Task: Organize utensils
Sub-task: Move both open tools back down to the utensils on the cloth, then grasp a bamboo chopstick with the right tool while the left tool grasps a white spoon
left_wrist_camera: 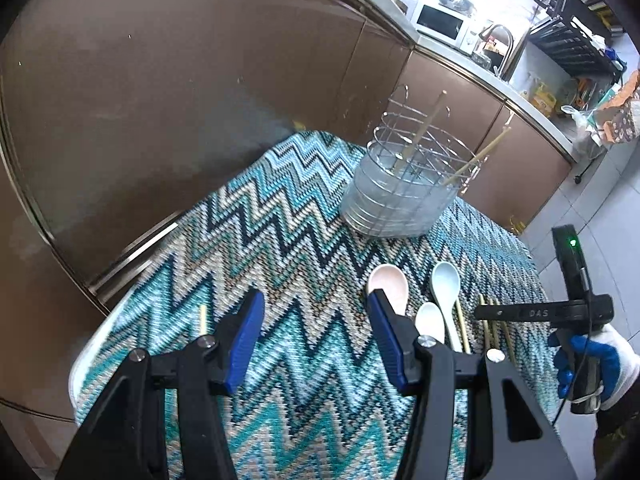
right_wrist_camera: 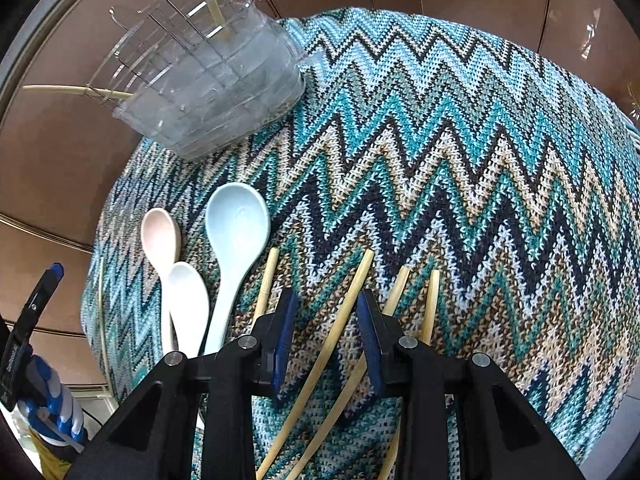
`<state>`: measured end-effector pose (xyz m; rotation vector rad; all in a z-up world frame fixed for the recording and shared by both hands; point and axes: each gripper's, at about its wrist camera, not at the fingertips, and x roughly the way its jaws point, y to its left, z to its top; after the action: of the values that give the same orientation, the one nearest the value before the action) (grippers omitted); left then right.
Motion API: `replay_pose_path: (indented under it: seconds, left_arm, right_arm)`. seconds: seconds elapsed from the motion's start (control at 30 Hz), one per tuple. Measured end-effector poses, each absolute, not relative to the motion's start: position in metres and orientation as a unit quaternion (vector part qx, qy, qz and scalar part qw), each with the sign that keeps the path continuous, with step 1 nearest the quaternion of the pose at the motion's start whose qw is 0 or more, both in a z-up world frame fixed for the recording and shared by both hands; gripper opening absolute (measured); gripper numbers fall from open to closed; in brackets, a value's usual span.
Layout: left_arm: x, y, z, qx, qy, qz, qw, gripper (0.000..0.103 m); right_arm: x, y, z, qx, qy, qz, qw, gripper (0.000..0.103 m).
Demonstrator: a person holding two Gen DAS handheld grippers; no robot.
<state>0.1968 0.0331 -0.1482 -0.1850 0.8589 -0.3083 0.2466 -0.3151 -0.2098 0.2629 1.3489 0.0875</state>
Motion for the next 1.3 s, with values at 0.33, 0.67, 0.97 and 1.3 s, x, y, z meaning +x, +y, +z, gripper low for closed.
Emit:
replay_pose_path:
  seconds: [0.33,0.67,0.97,1.3]
  left_arm:
    - [0.228,-0.001,-0.173,-0.141,0.482,-0.212,0.838,0.052]
    - [0.281,-0.019,-0.201,-0.13,0.523,-0.202,0.817,0.046]
    - [0.294,-0.04,-0.221,-0.103,0.548,-0.225,0.799,0.018]
    - [0.298,-0.043,-0.22,-0.111,0.547,-0.232,0.796,0.006]
  right_arm:
    - [0.25,-0.323,-0.216,0.12,0.628,0.048,0.768,0.017]
    - [0.251,-0.337,-0.216,0.133,0.627,0.07,0.764,0.016]
    - [0.262,-0.335,-0.219,0.131,0.629,0.072,0.762,0.014]
    - [0.264,-0.33,-0.22,0.136,0.622,0.065,0.768,0.01]
